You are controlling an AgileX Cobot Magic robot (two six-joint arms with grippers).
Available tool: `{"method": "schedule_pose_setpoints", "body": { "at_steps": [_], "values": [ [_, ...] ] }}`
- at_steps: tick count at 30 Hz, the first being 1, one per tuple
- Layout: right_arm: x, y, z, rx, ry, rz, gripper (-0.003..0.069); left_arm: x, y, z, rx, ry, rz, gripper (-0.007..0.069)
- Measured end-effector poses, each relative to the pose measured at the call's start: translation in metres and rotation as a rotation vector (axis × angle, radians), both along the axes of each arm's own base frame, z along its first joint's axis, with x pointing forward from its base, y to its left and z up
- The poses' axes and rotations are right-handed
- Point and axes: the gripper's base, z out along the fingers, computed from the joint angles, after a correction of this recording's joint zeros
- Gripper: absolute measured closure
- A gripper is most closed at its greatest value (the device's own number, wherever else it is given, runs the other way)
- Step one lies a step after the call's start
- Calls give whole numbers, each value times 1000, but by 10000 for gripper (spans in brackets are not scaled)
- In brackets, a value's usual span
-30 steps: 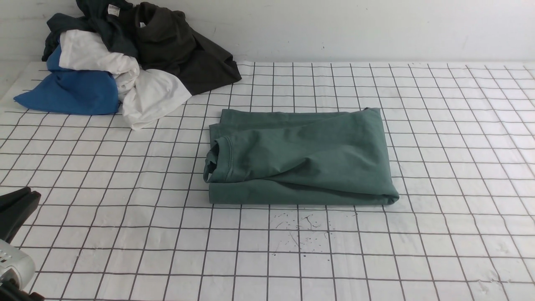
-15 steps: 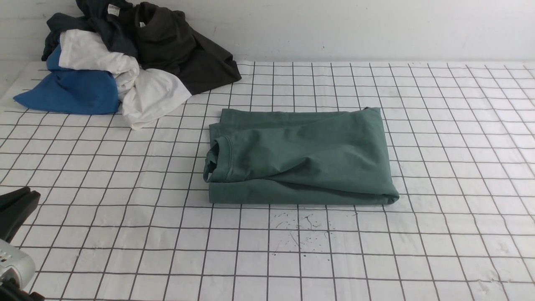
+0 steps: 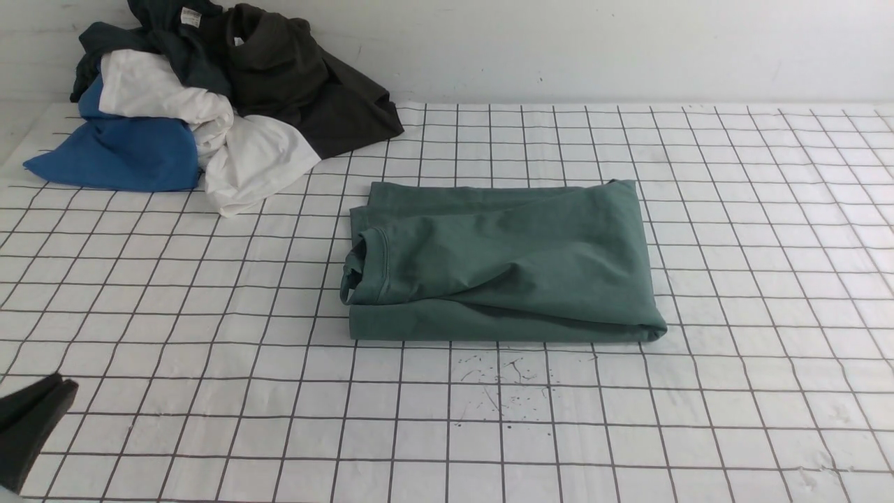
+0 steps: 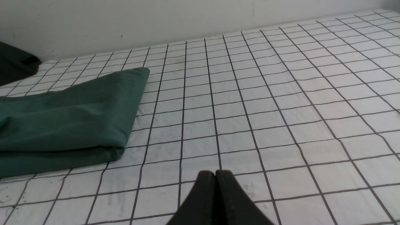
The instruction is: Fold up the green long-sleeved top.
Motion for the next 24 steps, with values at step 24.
{"method": "schedule_pose_setpoints", "body": {
  "at_steps": [24],
  "values": [
    [0, 0, 0, 3, 4, 1, 673, -14, 17, -81, -299, 134, 270, 631]
  ]
}}
